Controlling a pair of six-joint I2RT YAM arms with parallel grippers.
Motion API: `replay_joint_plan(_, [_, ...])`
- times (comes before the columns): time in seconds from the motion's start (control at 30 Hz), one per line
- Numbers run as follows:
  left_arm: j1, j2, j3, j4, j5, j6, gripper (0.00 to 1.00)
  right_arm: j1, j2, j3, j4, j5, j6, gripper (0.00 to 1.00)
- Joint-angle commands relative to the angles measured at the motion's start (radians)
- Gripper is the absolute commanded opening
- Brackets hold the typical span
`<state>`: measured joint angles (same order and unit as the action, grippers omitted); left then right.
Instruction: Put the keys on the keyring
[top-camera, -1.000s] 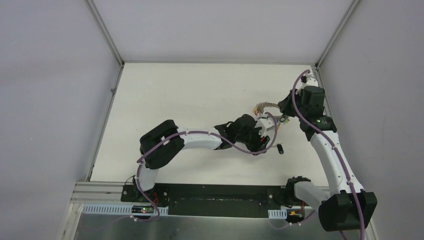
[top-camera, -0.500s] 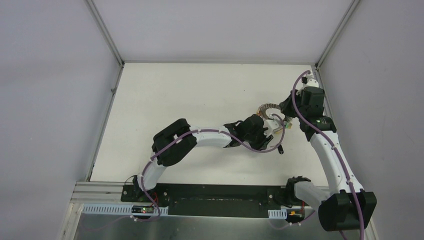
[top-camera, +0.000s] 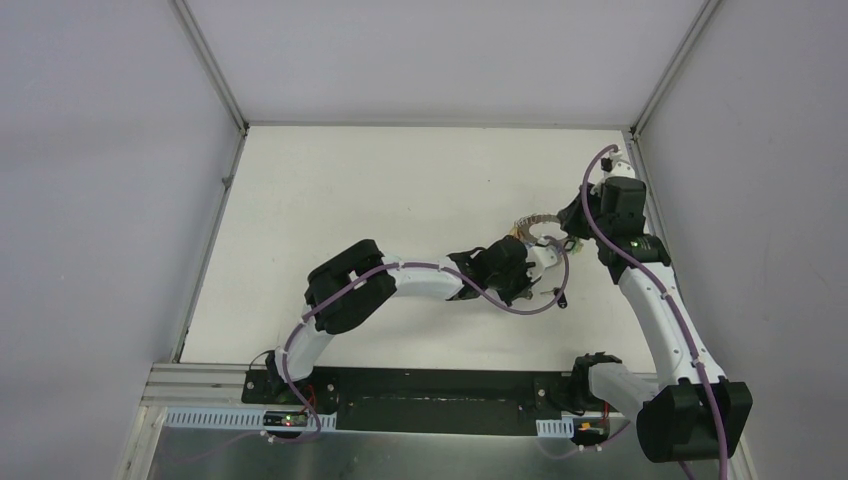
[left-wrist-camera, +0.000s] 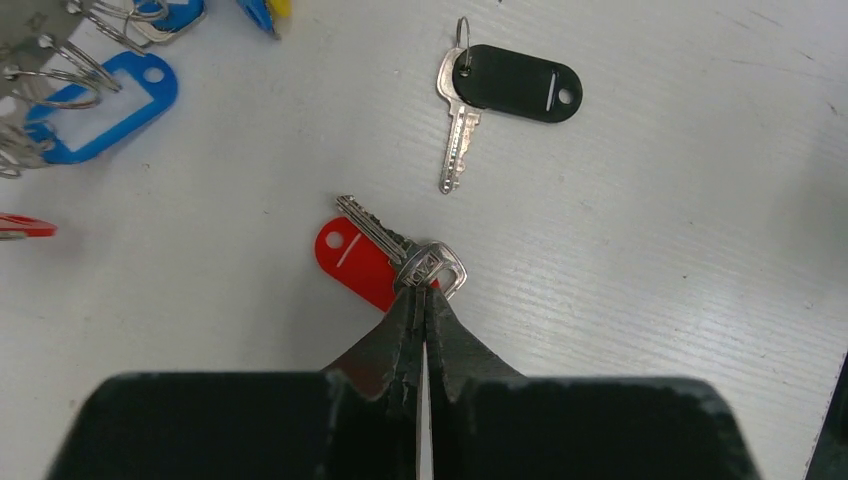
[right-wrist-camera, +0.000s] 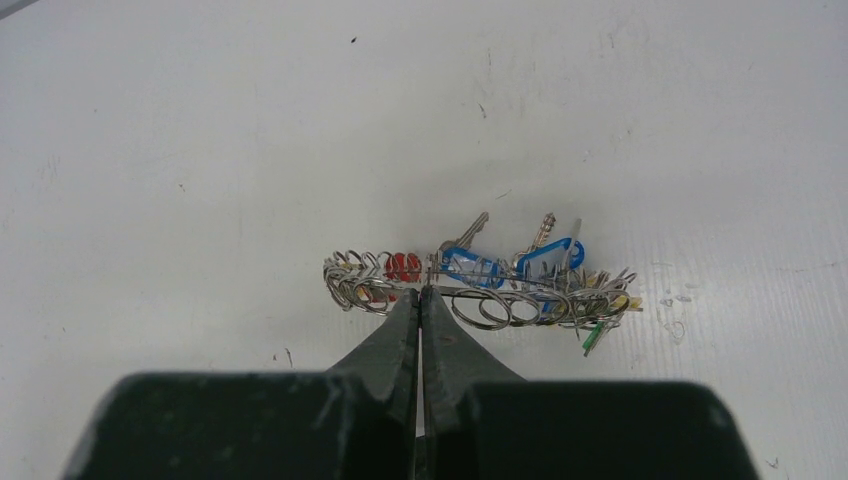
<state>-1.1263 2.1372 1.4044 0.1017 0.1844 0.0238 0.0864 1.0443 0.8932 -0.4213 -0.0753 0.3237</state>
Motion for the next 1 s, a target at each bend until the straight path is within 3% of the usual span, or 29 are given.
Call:
replay_joint_plan(0.0, [-0.007,-0.046,-0.028,0.000,-0.009,0.035,0.00,-0.007,-0.040,0.012,0.063,0.014,0.009,0.00])
replay_joint_plan(0.3, [-0.007,-0.231,-0.212,0.004,-0.055,0.014,0.00,-0.007,-0.048,-0.003,0.068,-0.018,0.008,0.00])
replay_joint_plan(0.63, [0.031,-0.532,-0.521,-0.047,-0.099,-0.118,0.00,0.012,-0.035,-0.031,0.147,-0.266,0.004,0.00])
replay_joint_plan(0.97, [0.045,-0.872,-0.774,-0.209,-0.250,-0.198,0.00,0.165,-0.124,-0.099,0.139,-0.440,-0.027,0.00])
